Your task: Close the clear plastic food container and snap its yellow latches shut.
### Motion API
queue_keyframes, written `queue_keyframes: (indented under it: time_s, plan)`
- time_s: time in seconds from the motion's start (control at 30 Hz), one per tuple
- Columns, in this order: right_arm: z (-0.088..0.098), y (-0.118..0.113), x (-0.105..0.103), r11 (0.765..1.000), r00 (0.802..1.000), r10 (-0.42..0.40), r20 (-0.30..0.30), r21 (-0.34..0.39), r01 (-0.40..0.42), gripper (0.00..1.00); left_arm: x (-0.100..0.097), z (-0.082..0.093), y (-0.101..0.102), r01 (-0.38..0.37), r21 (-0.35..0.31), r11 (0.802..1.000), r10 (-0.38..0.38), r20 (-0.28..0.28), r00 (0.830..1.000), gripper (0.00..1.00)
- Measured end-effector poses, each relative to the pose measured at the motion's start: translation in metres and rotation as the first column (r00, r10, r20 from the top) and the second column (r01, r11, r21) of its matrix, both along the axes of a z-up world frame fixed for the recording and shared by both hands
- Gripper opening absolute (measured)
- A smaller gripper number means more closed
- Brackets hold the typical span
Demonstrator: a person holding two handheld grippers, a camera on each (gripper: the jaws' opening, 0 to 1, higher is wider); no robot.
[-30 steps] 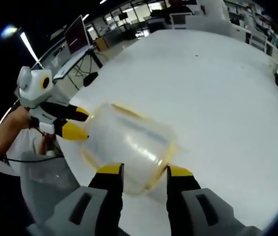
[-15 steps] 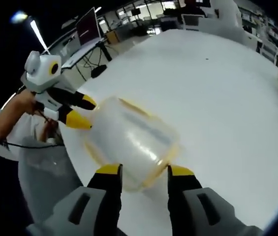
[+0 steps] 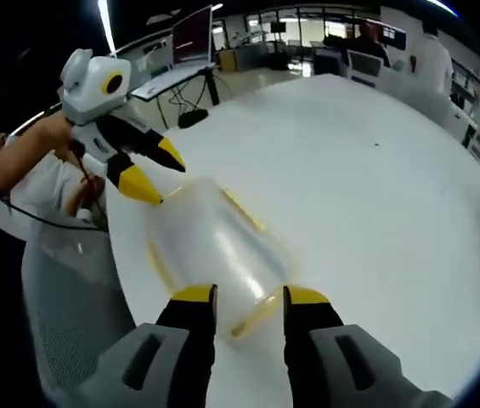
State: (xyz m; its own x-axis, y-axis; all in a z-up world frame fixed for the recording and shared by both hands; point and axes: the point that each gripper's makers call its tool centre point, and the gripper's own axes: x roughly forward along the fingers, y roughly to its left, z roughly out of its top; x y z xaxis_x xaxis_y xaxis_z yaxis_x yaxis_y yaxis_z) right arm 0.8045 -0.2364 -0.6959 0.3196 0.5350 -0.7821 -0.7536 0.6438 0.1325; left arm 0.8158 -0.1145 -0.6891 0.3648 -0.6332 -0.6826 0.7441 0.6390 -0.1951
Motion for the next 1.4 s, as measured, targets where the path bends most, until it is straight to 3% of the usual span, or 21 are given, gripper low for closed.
queue_keyframes:
  time_s: [0.2, 0.43, 0.77, 1.03, 1.17, 1.4]
  plan:
    - [0.004, 0.013, 0.009, 0.990, 0.987, 0.139, 0.076, -0.028, -0.137, 0.16, -0.003, -0.003, -0.015, 0.074, 0.006, 0.997, -0.074, 0.020, 0.997, 0.24]
    - [0.006, 0.036, 0.012, 0.980, 0.977, 0.199, 0.073, 0.004, -0.200, 0.14, -0.010, -0.007, -0.036, 0.165, 0.014, 0.986, -0.166, 0.043, 0.985, 0.20]
    - [-0.003, 0.059, 0.013, 0.944, 0.940, 0.330, 0.087, -0.007, -0.331, 0.19, -0.024, -0.015, -0.054, 0.285, 0.037, 0.958, -0.286, 0.020, 0.958, 0.19]
    - [-0.004, 0.062, 0.021, 0.933, 0.929, 0.361, 0.086, -0.023, -0.360, 0.24, -0.034, -0.014, -0.057, 0.325, 0.045, 0.945, -0.326, 0.022, 0.945, 0.19]
    - [-0.007, 0.062, 0.023, 0.925, 0.923, 0.380, 0.070, -0.026, -0.379, 0.30, -0.042, -0.016, -0.058, 0.376, 0.075, 0.924, -0.380, 0.047, 0.924, 0.22]
    - [-0.011, 0.065, 0.027, 0.896, 0.895, 0.444, 0.037, -0.030, -0.443, 0.36, -0.052, -0.017, -0.061, 0.432, 0.116, 0.894, -0.443, 0.098, 0.891, 0.26]
